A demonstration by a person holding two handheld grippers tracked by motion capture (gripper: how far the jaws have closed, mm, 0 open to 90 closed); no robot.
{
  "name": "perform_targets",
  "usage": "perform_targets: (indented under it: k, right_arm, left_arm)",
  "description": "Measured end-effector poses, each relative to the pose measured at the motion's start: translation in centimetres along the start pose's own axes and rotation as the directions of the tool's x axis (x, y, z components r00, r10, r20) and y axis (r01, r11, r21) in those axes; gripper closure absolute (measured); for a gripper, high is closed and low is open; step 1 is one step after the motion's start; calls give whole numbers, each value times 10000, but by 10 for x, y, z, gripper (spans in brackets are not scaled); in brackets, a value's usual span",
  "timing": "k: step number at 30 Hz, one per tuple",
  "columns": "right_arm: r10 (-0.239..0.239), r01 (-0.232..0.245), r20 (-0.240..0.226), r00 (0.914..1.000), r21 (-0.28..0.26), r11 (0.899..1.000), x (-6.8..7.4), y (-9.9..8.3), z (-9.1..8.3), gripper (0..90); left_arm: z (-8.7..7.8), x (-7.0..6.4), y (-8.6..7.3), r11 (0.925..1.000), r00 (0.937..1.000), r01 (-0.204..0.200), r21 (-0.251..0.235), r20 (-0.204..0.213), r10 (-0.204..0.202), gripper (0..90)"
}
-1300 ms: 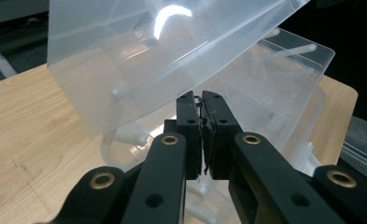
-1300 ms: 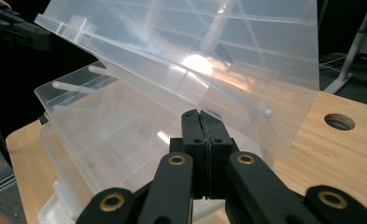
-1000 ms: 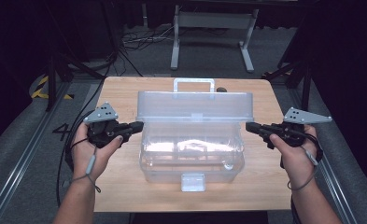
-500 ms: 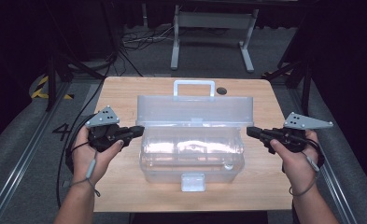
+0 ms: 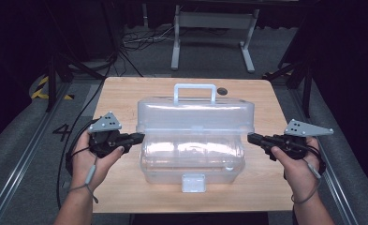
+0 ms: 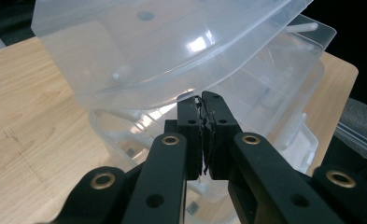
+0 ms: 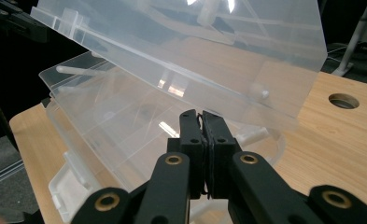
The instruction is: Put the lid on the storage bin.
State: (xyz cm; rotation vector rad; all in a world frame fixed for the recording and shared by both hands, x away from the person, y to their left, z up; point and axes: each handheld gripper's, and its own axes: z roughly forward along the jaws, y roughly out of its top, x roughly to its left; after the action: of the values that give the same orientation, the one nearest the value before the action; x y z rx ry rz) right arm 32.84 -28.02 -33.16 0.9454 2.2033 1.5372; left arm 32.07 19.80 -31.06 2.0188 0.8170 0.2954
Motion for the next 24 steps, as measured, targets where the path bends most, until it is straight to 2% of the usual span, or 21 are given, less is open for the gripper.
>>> perform_targets:
  k: [12,18,24]
  right_arm:
    - [220,-213,-227,9995,300,9993,0,-9,-1,879]
    - [108,-97,-164,9998,675,9977,2,-10,-2,877]
    - [109,-94,-167,9998,885,9960,4,-11,-1,876]
  left_arm:
    - [1,-3,-3,9976,9997,-138,682,230,123,863]
    - [1,-5,-4,9934,9993,-296,1105,265,269,860]
    - [2,-6,-5,9912,9992,-245,1304,350,201,855]
